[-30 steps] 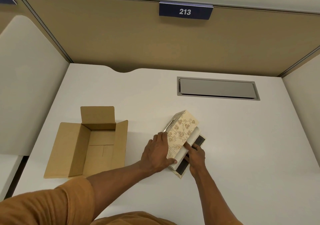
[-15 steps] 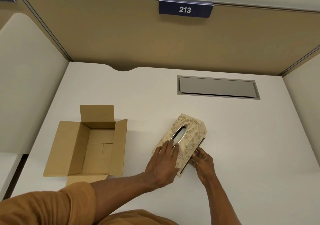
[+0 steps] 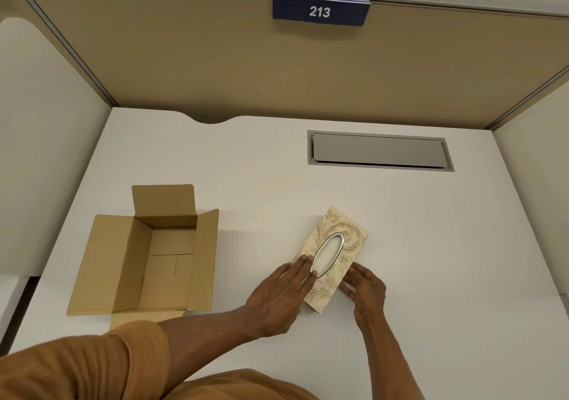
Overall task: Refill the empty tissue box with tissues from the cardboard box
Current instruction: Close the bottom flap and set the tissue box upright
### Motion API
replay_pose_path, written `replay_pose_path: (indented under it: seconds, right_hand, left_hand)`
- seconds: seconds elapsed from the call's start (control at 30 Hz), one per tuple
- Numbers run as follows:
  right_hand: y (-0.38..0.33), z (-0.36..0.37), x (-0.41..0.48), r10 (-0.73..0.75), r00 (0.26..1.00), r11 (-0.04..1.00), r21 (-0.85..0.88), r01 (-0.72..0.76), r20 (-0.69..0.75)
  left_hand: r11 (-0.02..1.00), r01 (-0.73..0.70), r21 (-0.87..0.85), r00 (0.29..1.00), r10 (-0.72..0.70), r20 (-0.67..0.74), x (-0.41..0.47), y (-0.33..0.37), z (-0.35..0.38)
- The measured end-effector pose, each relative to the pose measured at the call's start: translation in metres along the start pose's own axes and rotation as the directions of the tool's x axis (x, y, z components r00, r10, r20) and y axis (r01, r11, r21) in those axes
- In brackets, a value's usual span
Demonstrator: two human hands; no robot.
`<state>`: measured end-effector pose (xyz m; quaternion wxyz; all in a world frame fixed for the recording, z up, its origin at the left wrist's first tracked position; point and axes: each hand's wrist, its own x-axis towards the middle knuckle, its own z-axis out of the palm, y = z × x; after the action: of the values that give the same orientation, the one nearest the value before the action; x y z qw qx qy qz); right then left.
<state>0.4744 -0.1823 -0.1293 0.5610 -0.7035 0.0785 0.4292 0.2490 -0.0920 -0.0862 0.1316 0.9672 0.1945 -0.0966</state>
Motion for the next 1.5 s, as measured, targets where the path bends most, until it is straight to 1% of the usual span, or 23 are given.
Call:
replay_pose_path:
  seconds: [0.17,0.27,0.37,0.47,0.57,0.63,0.7,0.73,0.77,0.83,0.9,0.93,1.0,1.1,1.23,1.3,1.4,1.5]
  right_hand:
    - [0.0,0.002,-0.005,-0.025,1.0,1.0,0.015,0.025,-0.003]
    - [0.001,0.001,-0.007,-0.032,0.999,0.999,-0.009,0.032,0.007]
    - [0.0,0.002,-0.009,-0.061,0.998,0.995,-0.077,0.062,0.019]
    - [-0.004,0.002,-0.011,-0.101,0.995,0.984,-0.143,0.103,0.023]
    - [-0.012,-0.001,-0.012,-0.205,0.979,0.95,-0.241,0.2,0.005]
    - [-0.022,-0.003,-0.012,-0.306,0.951,0.88,-0.371,0.297,0.037]
    - [-0.031,-0.007,-0.009,-0.398,0.909,0.778,-0.479,0.407,0.124]
    - [-0.037,-0.009,-0.008,-0.441,0.879,0.709,-0.53,0.465,0.182]
    - [-0.043,-0.01,-0.006,-0.472,0.846,0.619,-0.589,0.519,0.249]
    - [-0.056,-0.012,-0.003,-0.493,0.772,0.386,-0.695,0.607,0.401]
    - [-0.064,-0.011,0.0,-0.471,0.69,0.15,-0.721,0.676,0.549]
    - [-0.065,-0.011,0.001,-0.445,0.665,0.064,-0.719,0.692,0.6]
    - [-0.066,-0.012,0.002,-0.39,0.659,-0.038,-0.727,0.686,0.643]
    - [-0.064,-0.015,0.004,-0.358,0.658,-0.14,-0.735,0.664,0.663]
    - [-0.052,-0.021,0.004,-0.364,0.614,-0.22,-0.706,0.673,0.7]
    - [-0.045,-0.022,0.001,-0.384,0.603,-0.239,-0.706,0.667,0.699]
    - [-0.034,-0.021,-0.004,-0.404,0.605,-0.236,-0.717,0.656,0.686]
    - [-0.023,-0.019,-0.007,-0.407,0.596,-0.251,-0.712,0.656,0.692]
  left_hand:
    - [0.995,-0.04,0.087,0.999,0.042,-0.02,-0.003,-0.005,0.003]
    - [0.995,-0.039,0.089,0.999,0.041,-0.017,-0.003,-0.001,0.005]
    - [0.998,0.025,0.062,1.0,-0.025,0.009,0.003,0.009,0.003]
    - [0.995,0.095,-0.025,0.994,-0.094,0.061,0.014,0.018,-0.003]
    - [0.985,0.158,-0.062,0.984,-0.152,0.095,0.022,0.026,-0.005]
    - [0.983,0.177,-0.044,0.981,-0.173,0.088,0.024,0.028,-0.004]
    - [0.985,0.174,-0.018,0.981,-0.172,0.09,0.022,0.03,-0.003]
    - [0.985,0.171,-0.013,0.981,-0.169,0.095,0.021,0.031,-0.002]
    - [0.985,0.173,-0.02,0.981,-0.171,0.096,0.02,0.034,-0.001]
    - [0.979,0.198,-0.042,0.976,-0.193,0.099,0.02,0.039,-0.002]
    - [0.972,0.228,-0.05,0.97,-0.222,0.1,0.019,0.043,-0.003]
    - [0.969,0.241,-0.049,0.967,-0.235,0.101,0.019,0.044,-0.004]
    - [0.965,0.26,-0.043,0.962,-0.255,0.092,0.019,0.038,-0.006]
    - [0.96,0.277,-0.039,0.96,-0.275,0.047,0.017,0.021,-0.009]
    - [0.935,0.352,-0.041,0.936,-0.352,0.011,0.012,-0.002,-0.007]
    - [0.926,0.376,-0.03,0.927,-0.376,0.005,0.012,-0.012,-0.007]
    - [0.923,0.382,-0.05,0.924,-0.382,0.017,0.018,-0.024,-0.014]
    - [0.911,0.411,-0.048,0.911,-0.412,-0.031,0.03,-0.035,-0.024]
